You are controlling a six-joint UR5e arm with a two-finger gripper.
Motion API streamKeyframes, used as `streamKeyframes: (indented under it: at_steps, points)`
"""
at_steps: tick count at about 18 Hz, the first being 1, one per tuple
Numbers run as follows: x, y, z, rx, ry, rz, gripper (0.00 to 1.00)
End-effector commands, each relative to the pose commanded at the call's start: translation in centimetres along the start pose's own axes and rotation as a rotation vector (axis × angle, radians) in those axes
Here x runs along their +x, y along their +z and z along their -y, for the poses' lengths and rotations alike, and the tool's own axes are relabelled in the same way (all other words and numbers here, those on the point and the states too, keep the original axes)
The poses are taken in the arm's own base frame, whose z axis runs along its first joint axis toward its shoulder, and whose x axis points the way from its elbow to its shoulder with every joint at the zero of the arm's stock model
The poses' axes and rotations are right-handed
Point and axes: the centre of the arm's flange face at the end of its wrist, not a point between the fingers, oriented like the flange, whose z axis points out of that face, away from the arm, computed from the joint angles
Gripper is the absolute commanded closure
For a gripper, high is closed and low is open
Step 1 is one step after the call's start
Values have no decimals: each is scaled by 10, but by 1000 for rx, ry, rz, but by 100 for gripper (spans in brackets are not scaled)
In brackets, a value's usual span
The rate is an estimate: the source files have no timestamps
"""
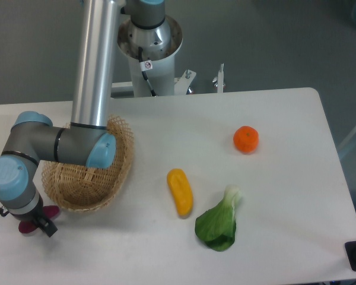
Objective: Pick up the sweet potato from the table
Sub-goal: 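Lower the gripper onto the purple sweet potato and close on it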
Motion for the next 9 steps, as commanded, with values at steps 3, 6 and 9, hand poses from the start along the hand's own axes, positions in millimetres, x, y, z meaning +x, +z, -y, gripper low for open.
streamKeyframes:
  at_steps: [3,6,9]
  points:
    - [1,-4,1,5,1,1,10]
    - [1,-5,2,11,-22,2,52]
    - [1,-7,2,17,-33,6,71]
